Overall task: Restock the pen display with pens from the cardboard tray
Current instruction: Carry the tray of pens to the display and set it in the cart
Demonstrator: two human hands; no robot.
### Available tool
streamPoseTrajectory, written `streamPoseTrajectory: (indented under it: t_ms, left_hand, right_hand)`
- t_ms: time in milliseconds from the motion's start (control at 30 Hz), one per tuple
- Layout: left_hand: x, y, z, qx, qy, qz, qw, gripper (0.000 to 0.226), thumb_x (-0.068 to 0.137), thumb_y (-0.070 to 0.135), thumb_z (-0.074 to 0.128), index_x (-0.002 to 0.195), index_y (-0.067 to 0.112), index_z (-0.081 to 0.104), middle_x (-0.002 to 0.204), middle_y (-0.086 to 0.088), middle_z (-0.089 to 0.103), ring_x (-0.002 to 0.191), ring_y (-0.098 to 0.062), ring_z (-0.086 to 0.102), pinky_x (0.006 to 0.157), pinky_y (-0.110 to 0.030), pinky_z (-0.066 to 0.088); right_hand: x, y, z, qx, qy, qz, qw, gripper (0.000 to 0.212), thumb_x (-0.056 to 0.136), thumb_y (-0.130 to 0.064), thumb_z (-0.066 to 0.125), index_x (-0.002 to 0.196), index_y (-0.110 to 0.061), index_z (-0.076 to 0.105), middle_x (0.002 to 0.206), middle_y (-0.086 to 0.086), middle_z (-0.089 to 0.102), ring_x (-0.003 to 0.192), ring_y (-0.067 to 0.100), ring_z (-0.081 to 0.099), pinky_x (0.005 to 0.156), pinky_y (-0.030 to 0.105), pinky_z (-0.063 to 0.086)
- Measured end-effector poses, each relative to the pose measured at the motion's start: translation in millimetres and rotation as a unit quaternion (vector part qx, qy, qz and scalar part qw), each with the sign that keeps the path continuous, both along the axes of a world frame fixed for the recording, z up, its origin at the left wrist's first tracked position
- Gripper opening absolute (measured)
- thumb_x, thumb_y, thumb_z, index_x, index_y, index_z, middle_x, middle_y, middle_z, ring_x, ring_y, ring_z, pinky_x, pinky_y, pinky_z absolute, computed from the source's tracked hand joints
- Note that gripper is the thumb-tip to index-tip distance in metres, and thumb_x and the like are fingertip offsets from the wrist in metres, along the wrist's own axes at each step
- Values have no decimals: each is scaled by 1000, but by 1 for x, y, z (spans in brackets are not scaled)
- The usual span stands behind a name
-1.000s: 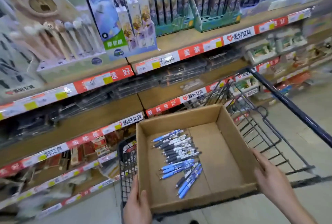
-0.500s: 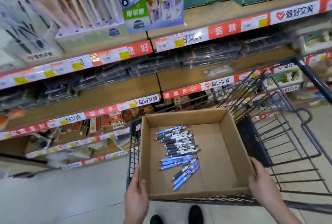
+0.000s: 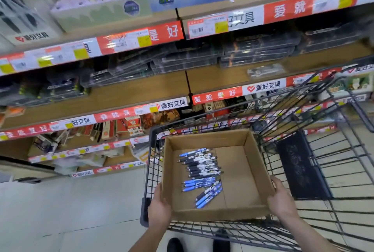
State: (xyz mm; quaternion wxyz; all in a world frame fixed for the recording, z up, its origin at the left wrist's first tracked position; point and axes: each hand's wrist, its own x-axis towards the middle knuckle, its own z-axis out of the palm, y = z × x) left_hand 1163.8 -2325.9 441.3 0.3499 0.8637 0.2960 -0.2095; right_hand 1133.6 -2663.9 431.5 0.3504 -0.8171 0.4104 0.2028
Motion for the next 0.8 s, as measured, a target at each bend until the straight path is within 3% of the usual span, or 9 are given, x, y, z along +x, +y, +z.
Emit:
streamPoseTrajectory:
  t_ms: [67, 133, 267, 367, 433, 500, 600, 700, 800]
  left_hand:
    - [6, 1, -21, -17, 6, 16, 1000, 49, 100, 14, 38, 146, 31, 43, 89, -5, 70, 73, -26, 65, 65, -34, 54]
    - [11, 4, -40, -31, 11, 22, 999, 45, 100, 19, 42, 144, 30, 47, 94, 0, 70, 82, -24, 67, 75, -38, 57]
    - [24, 13, -73, -32, 45, 2, 998, 52, 95, 13, 47, 146, 27, 45, 106, -5, 71, 87, -30, 69, 77, -41, 60]
    - [27, 11, -81, -33, 95, -56, 993, 48, 95, 4, 46, 141, 18, 49, 117, -8, 68, 94, -27, 65, 78, -34, 54]
    - [24, 11, -84, -30, 114, -90, 989, 38, 92, 4, 47, 127, 17, 55, 109, -5, 71, 90, -25, 66, 81, -36, 55]
    - [20, 13, -85, -26, 114, -103, 988, 33, 90, 7, 48, 121, 17, 55, 102, -5, 72, 88, -26, 67, 79, -37, 56]
    - [17, 13, -75, -12, 72, -131, 989, 35, 91, 10, 45, 121, 23, 54, 104, -1, 70, 88, -21, 67, 79, -36, 56]
    - [11, 15, -56, 42, 12, -216, 975, 48, 92, 12, 43, 138, 28, 47, 126, 0, 62, 110, -20, 61, 92, -31, 51]
    - [2, 22, -41, 108, 14, -294, 950, 62, 96, 10, 44, 155, 22, 28, 154, -2, 39, 139, -22, 39, 111, -29, 36]
  right_hand:
    - [6, 0, -22, 3, 14, -5, 1000, 71, 90, 6, 49, 151, -28, 34, 130, 16, 64, 106, 35, 64, 95, 47, 53]
    - [9, 1, -48, 5, 25, -17, 1000, 72, 91, 5, 48, 152, -30, 32, 124, 13, 66, 100, 34, 65, 92, 48, 55]
    - [14, 9, -77, 29, 37, -44, 998, 68, 95, 2, 50, 150, -31, 31, 95, 7, 64, 76, 25, 64, 67, 39, 58]
    - [15, 8, -97, 24, 64, -38, 997, 62, 93, -2, 56, 148, -21, 35, 112, 15, 67, 84, 29, 63, 77, 36, 54]
    - [13, 7, -106, 25, 79, -44, 996, 58, 92, -4, 58, 144, -17, 36, 103, 16, 67, 80, 29, 64, 74, 37, 54]
    - [12, 8, -106, 30, 91, -51, 994, 58, 91, -4, 57, 144, -15, 36, 102, 16, 66, 80, 30, 64, 72, 36, 53]
    - [14, 12, -94, 38, 107, -54, 992, 59, 93, -4, 55, 147, -14, 35, 120, 19, 64, 89, 31, 60, 77, 35, 48]
    - [18, 11, -85, 58, 108, -57, 991, 59, 93, -3, 54, 149, -12, 37, 130, 19, 61, 101, 34, 59, 95, 40, 48]
    - [24, 12, -77, 61, 109, -51, 991, 59, 92, -6, 54, 149, -12, 38, 137, 17, 58, 121, 37, 57, 106, 41, 44]
